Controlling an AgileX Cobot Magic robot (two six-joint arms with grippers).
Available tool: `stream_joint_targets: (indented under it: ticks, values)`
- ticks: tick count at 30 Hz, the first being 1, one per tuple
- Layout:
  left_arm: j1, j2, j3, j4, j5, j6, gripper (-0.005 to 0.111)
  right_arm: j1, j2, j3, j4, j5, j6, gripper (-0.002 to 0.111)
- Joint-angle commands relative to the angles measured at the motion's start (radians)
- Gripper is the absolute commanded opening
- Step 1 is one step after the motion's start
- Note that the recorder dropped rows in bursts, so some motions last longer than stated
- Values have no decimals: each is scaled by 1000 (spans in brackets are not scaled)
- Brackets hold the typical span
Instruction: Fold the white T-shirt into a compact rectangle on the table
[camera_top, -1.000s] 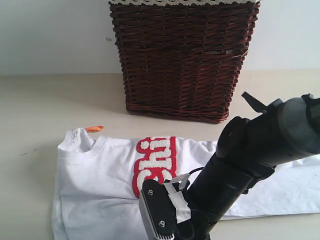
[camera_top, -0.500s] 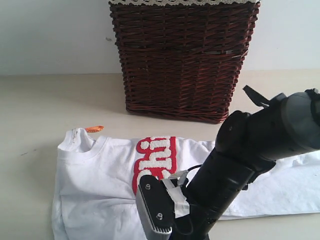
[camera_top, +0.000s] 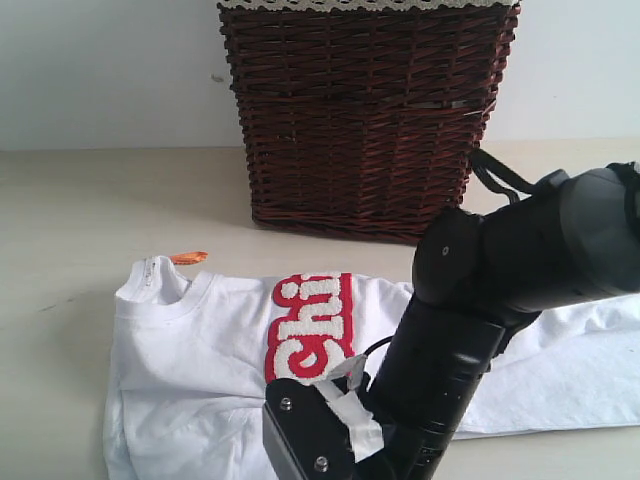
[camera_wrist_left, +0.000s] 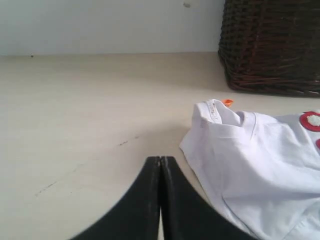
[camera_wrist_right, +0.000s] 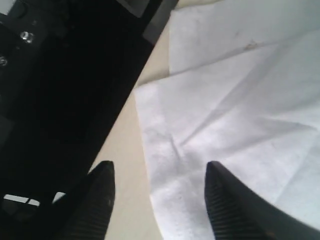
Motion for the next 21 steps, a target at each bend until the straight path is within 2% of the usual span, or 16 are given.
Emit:
stream_joint_targets:
  ticks: [1,8,11,14,19,20,21]
  values:
    - [3,-5,2,4,-13,-5,0,56,0,-4,-74,-92,37,58]
    - [3,-5,2,4,-13,-5,0,90,35,-4,-241,-138,181,58]
    - [3,-5,2,4,-13,-5,0,90,53,-4,-285,-160,245,54]
    - [3,-5,2,4,-13,-5,0,90,61,-4,-310,-173,270,40]
    - [3,-5,2,4,-13,-5,0,90,61,-4,-308,-184,275,5]
    - [3,-5,2,4,-13,-5,0,90,61,-4,-308,-184,288,0]
    - [3,-5,2,4,-13,-5,0,90,61,-4,-308,-184,302,0]
